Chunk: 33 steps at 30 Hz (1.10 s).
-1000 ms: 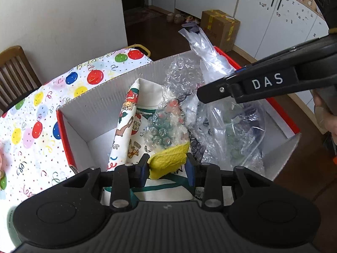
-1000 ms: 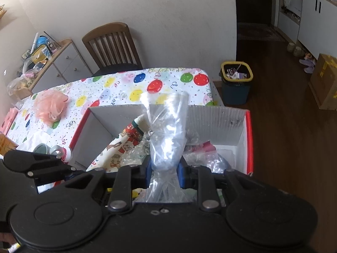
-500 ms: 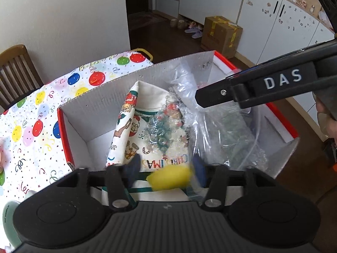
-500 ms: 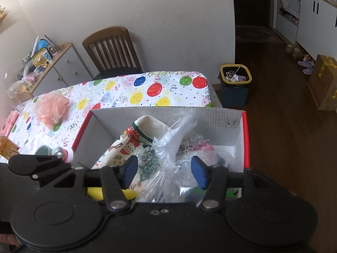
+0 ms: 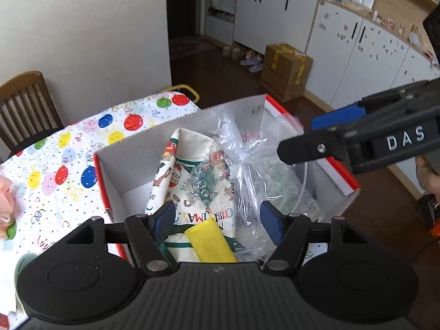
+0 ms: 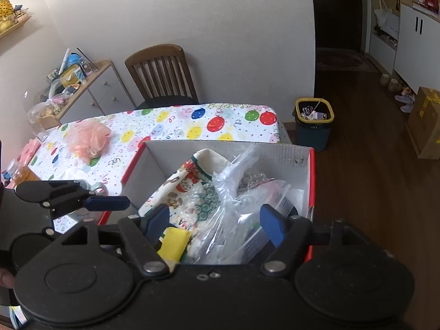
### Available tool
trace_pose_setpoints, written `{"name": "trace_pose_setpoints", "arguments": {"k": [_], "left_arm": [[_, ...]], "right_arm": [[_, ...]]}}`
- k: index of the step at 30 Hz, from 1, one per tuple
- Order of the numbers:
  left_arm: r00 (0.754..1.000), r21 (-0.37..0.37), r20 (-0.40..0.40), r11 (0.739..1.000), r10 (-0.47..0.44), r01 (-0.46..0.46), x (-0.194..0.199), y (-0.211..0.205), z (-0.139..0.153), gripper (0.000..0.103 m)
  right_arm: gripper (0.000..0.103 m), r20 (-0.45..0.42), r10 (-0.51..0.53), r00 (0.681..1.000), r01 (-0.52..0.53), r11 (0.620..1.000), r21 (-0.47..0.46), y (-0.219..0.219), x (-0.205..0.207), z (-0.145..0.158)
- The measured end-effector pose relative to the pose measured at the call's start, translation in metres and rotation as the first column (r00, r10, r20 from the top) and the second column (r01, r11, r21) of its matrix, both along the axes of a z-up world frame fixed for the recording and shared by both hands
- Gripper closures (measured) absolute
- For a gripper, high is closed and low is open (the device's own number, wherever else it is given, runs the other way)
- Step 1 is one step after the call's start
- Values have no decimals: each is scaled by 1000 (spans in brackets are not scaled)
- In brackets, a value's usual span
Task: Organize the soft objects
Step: 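Lower the bag and yellow sponge into the box and open both grippers, then withdraw both grippers up from the box, then move both grippers over the table toward the pink mesh puff and white tissue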
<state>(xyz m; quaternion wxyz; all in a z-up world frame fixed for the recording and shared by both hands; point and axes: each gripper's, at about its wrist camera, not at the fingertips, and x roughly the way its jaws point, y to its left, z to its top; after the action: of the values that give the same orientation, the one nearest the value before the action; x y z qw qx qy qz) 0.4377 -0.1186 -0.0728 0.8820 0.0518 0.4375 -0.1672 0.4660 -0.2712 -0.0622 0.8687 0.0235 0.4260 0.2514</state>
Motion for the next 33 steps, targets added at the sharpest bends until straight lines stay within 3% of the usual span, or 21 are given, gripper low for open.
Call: {"name": "trace_pose_setpoints", "arguments": {"k": [8,11,19,24,26,33], "left_arm": [[997,-19,53,999,52,-51,-32,16,26,32],[994,-26,74,997,79,-77,-44,26,35,25],[977,-11,141,987,161,-161,-77,67,53,19],[964,-37,147,975,222,-219,-93,102,57,15],[958,-43,146,969,247,-243,-99,117,57,3],[917,-60,165,932,363,-358,-118,169,47,2]], "right_arm": [[22,40,38,998,-38,999,19,8,-23,18],[18,59,62,996,-63,998,25,16,-32,26],[10,95,113,989,-116,993,23,52,-47,41],[7,101,141,985,-144,989,20,81,-52,45],[6,102,154,983,-157,987,22,95,-53,47],[5,102,181,978,-184,983,13,143,-52,51]]}}
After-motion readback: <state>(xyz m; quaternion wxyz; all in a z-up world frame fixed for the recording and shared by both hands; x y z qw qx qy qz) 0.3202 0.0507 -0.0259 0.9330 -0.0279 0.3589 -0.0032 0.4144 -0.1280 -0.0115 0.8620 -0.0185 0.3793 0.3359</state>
